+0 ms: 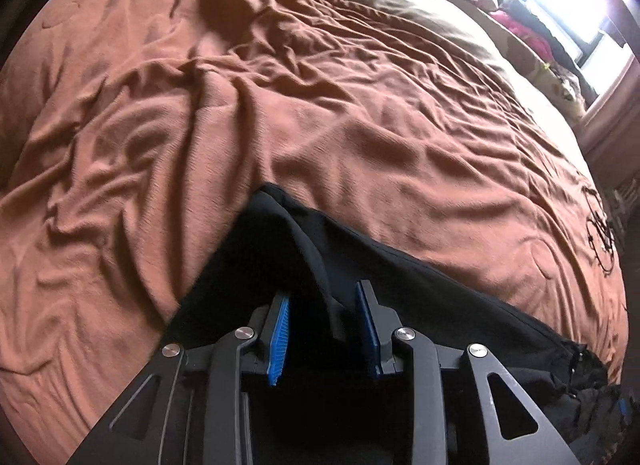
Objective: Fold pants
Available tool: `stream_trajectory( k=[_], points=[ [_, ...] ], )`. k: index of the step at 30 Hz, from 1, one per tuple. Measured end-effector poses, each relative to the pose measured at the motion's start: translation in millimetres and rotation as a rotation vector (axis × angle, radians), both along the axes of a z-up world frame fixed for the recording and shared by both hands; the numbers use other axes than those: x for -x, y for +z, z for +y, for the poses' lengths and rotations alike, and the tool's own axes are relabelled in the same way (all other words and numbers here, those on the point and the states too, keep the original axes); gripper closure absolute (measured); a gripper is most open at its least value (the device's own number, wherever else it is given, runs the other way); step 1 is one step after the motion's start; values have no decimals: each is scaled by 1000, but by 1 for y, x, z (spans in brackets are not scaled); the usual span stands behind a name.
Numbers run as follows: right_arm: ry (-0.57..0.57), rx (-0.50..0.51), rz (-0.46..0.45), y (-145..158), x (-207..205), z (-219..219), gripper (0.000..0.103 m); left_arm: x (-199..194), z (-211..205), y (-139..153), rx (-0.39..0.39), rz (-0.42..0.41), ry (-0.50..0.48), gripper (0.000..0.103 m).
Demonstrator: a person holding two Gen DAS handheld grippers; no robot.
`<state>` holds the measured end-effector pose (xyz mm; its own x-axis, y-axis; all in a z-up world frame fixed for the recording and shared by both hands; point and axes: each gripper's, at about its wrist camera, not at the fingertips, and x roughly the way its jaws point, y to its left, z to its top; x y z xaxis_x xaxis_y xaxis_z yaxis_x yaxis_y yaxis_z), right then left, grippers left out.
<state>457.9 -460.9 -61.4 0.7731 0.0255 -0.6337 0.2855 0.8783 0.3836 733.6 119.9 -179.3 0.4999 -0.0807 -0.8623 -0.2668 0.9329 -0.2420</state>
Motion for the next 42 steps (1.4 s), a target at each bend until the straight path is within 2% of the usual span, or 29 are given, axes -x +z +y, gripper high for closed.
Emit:
stream_trajectory(
  k=[3, 9, 13, 16, 24, 32, 33, 35, 36, 37, 42],
  points=[
    [92, 128, 12, 10, -9, 34, 30, -1, -7, -2, 9, 10, -5, 69],
    [323, 291, 27, 14, -39, 97, 30, -6, -11, -6, 18, 30, -6, 70],
    [489, 312, 42, 7, -63, 125, 30, -8, -8, -12, 16, 33, -7, 84],
    [597, 376, 92, -6, -77, 148, 30, -8, -8, -15, 6, 36, -27, 88],
    [750, 487, 147, -27, -116, 188, 34, -9, -5, -17, 6, 25, -40, 92],
    [874, 509, 213, -49, -135, 206, 40, -10, -4, -19, -2, 21, -63, 94],
    [880, 542, 226, -53, -135, 210, 47, -10, -4, -18, -4, 21, -65, 95],
    [868, 568, 237, -50, -134, 210, 70, -8, -3, -15, -9, 17, -66, 97],
    [859, 574, 233, -47, -133, 210, 85, -7, -2, -13, -8, 15, -64, 97],
    [855, 580, 226, -44, -131, 211, 90, -6, -1, -11, -6, 11, -63, 97],
    [835, 652, 168, -29, -107, 221, 95, -2, 1, -1, 6, -1, -54, 98]
  ],
)
